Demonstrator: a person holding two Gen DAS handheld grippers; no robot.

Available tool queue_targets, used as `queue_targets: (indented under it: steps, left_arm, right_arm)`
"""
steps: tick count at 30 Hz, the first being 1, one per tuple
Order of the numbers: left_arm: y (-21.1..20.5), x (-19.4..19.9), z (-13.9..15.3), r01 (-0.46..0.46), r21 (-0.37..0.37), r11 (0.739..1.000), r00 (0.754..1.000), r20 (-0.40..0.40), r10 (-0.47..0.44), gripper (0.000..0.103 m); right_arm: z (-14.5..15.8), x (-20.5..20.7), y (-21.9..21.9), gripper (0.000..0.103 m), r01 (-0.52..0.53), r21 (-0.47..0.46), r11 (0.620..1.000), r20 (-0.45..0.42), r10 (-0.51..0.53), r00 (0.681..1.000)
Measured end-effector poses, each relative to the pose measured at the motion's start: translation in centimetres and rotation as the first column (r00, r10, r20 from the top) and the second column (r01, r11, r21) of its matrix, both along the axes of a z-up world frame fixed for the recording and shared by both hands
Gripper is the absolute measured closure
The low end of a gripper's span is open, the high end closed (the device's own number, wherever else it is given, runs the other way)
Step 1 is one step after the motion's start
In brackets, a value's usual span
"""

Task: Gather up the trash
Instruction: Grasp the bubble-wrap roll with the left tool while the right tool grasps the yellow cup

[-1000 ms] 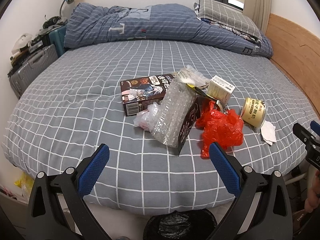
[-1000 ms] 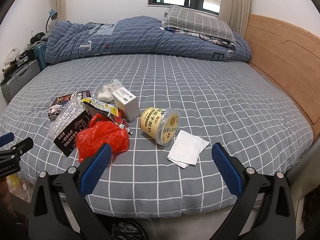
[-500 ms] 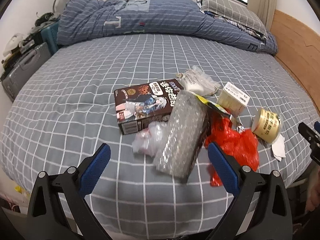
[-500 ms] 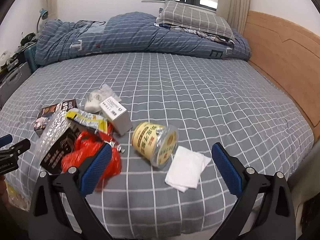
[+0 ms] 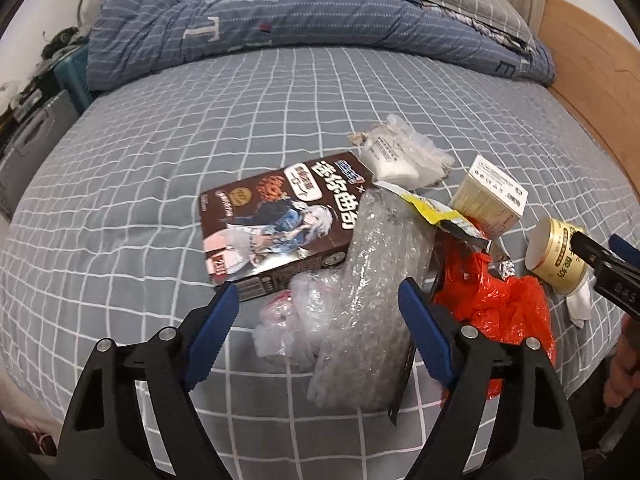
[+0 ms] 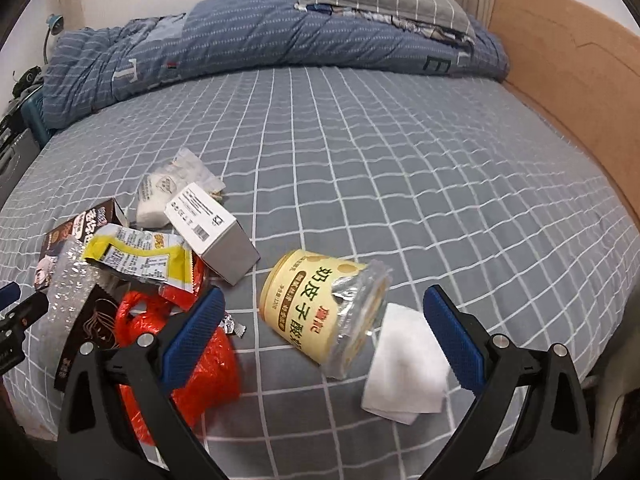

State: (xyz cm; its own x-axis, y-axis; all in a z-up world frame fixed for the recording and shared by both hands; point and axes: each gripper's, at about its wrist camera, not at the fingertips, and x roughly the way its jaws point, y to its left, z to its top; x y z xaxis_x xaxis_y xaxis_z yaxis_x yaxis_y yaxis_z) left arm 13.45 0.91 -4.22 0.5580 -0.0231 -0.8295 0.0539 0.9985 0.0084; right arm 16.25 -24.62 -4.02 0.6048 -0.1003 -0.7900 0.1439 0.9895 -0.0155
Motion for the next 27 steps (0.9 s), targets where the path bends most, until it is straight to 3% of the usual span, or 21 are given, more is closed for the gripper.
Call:
queue_targets:
  steps: [12, 17, 19, 23, 24, 27]
  left_arm:
    - [-0.5, 0.4, -2.8, 0.054, -0.033, 0.998, 0.997, -0.057, -0.056, 0.054]
    - [-0.6, 0.4, -2.9, 0.063, -0.026, 0.998, 0.996, -0.066, -0.064, 0.063]
    - [-0.1, 0.3, -2.8, 0.047, -0.047, 0.998, 0.996, -0.077, -0.051, 0.068]
    - [-0.1, 0.0, -2.4, 0.06, -0.074, 0.995, 0.995, -0.076, -0.066, 0.081]
    - [-0.2, -0.1, -2.2, 0.065, -0.075, 0.995, 0.995, -0.069, -0.07, 0.089]
    - [-0.1, -0.5, -1.4, 0.065, -0.085, 0.994, 0.996, -0.05, -0.069, 0.09]
  right_arm:
    - [-2.7, 1.7, -0.5, 0.009, 0.051, 0.024, 0.998, -0.041, -0.05, 0.998]
    - [-3.9, 2.3, -0.5, 0.015, 0.052, 0.059, 0.997, -0.075, -0.048, 0.996]
    - [-4.0, 2.4, -0.6, 0.027, 0.058, 0.071, 0.996, -0.083, -0.052, 0.995]
    - [-3.7, 2.1, -0.9, 0.028, 0.057, 0.09, 0.994, -0.067, -0.051, 0.996]
    - [-3.4, 2.0, -0.9, 0.028, 0.053, 0.094, 0.994, -0.06, -0.047, 0.997]
    - [-2.6, 1.6, -1.1, 0.028, 0.043, 0.091, 0.995, -0.033, -0.04, 0.999]
